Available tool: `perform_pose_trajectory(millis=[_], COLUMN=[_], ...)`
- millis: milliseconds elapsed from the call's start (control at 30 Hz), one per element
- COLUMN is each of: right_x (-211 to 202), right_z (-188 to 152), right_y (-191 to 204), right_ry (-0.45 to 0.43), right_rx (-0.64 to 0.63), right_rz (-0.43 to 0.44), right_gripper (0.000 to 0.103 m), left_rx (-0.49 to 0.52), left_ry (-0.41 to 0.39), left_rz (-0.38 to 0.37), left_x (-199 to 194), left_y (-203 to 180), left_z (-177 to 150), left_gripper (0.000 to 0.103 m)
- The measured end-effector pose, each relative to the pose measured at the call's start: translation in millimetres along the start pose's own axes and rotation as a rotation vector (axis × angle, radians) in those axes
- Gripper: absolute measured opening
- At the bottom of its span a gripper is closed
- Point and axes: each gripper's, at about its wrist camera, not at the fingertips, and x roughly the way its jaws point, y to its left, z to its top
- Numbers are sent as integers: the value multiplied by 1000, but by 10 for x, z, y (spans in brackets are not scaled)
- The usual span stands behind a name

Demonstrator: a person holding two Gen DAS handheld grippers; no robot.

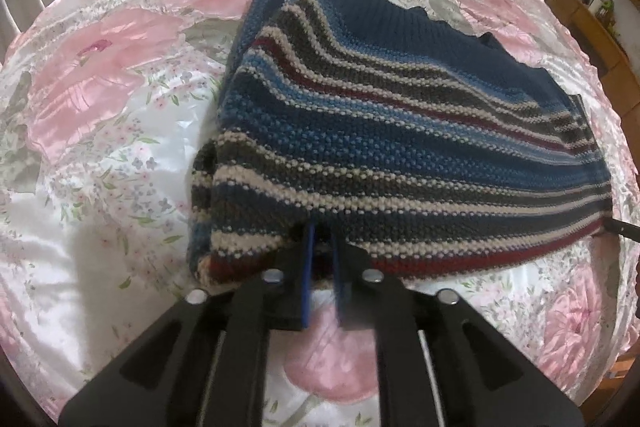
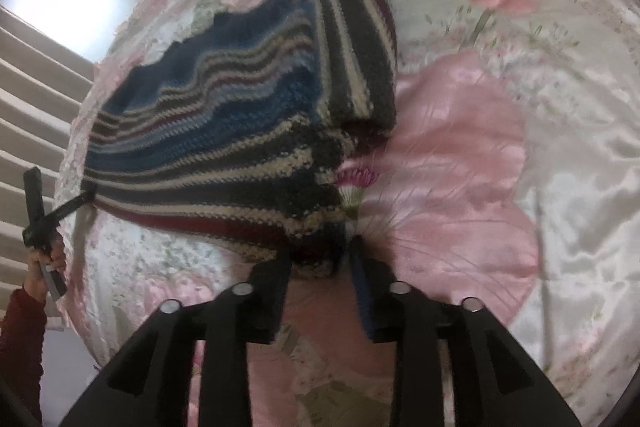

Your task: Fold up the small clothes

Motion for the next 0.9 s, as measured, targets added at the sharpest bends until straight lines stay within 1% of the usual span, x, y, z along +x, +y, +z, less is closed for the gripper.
perform_pose_trajectory(millis=[33,100,133,167,200,233,300,367,467,533,600,667,767,833,867,900], right_x=[-66,-222,-303,-340,-362,-365,-281,-148,27,140,269,347,400,419,429,427], right_z=[15,82,132,179,226,273,398,482,573,621,651,669,691,707,717,715], right_y=[17,22,10,-2,-13,-19,-56,-124,-166,-170,-179,-181,-161,-132,-114,-111], right_ry=[-14,-56,-77,-83,-90,-95,-72,-50,-28,-13,2,5,-2,-12,-15,-16], right_rx=[-1,17,36,47,57,69,103,156,186,196,205,199,187,172,163,162], right_rz=[1,15,33,44,45,34,32,46,73,80,63,53,36,13,9,19], right_gripper=[54,70,71,72,76,78,80,80,80,81,81,81,78,65,61,53], left_rx=[-5,-7,-2,4,9,16,34,53,69,86,89,93,75,53,47,48], left_ry=[-14,-75,-94,-124,-144,-157,-170,-166,-156,-135,-102,-84,-55,-43,-44,-45], left_rz=[1,1,-2,-8,-15,-19,-25,-35,-49,-46,-56,-38,-32,-54,-63,-66], left_x=[-67,-271,-340,-438,-496,-534,-556,-509,-403,-255,-99,12,171,244,265,268], left_y=[5,-22,-38,-77,-110,-151,-266,-394,-506,-578,-594,-597,-502,-426,-401,-396], left_z=[7,42,63,103,130,164,250,320,379,417,442,447,457,456,448,445], left_gripper=[37,42,48,51,54,54,54,54,54,54,54,54,54,53,53,53])
